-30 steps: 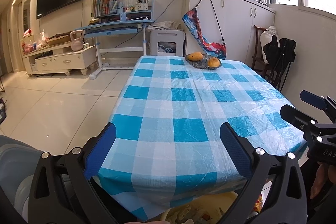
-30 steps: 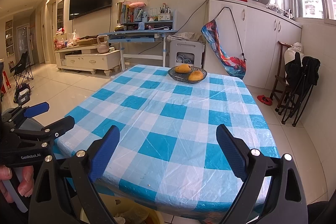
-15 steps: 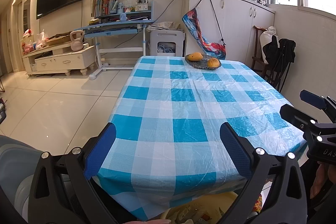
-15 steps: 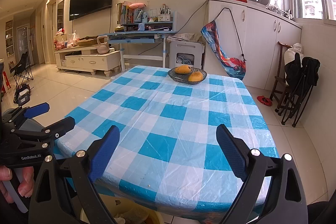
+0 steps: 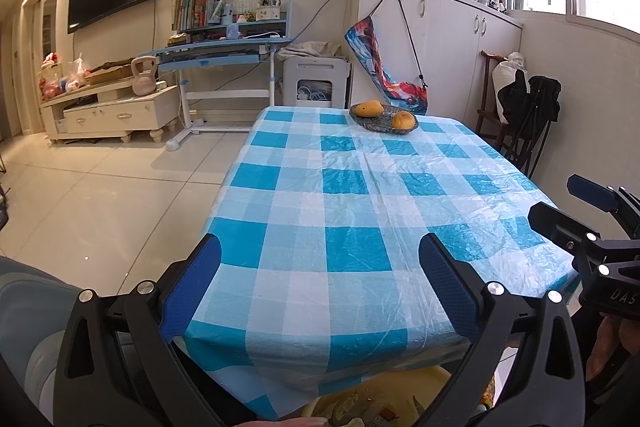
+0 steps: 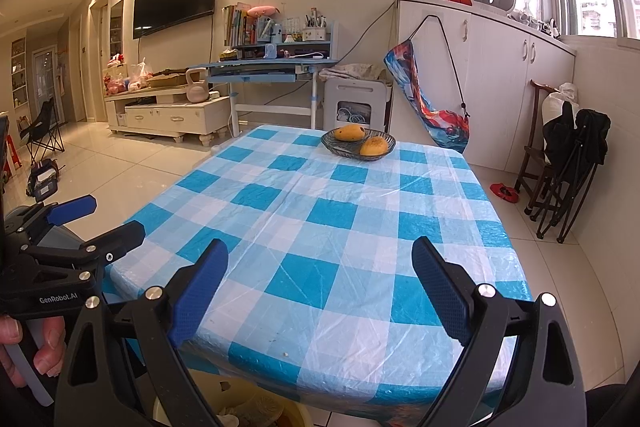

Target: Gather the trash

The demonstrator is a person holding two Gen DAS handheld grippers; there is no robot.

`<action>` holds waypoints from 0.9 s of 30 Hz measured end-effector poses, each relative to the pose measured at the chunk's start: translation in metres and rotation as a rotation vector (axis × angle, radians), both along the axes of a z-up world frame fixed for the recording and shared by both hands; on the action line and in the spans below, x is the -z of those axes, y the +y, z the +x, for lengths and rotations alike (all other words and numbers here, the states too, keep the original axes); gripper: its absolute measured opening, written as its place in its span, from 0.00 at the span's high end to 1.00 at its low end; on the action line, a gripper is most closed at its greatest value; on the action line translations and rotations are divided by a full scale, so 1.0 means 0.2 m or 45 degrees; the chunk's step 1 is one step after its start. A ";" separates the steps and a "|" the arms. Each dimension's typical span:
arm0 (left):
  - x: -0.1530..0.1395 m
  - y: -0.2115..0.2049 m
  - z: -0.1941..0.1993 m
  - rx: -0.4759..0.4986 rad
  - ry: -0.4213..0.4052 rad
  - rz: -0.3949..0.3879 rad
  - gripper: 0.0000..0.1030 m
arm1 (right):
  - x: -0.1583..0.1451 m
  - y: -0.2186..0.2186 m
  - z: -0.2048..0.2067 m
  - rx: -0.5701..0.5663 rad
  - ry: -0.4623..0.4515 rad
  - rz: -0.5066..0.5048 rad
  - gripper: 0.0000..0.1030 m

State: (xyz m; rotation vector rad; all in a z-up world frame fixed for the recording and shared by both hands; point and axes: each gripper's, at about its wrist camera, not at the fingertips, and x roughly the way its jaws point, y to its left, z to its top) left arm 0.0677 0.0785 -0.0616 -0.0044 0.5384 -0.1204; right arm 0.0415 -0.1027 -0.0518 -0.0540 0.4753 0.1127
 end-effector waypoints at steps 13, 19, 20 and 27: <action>0.00 -0.02 0.00 0.014 0.007 -0.021 0.07 | 0.00 0.01 0.00 -0.002 0.001 0.000 0.13; 0.00 -0.01 0.01 0.017 0.010 -0.030 0.07 | 0.00 0.01 0.00 -0.003 0.001 0.000 0.13; 0.00 -0.01 0.01 0.017 0.010 -0.030 0.07 | 0.00 0.01 0.00 -0.003 0.000 0.000 0.13; 0.00 -0.01 0.01 0.020 0.010 -0.031 0.07 | 0.00 0.01 0.00 -0.003 -0.001 0.000 0.13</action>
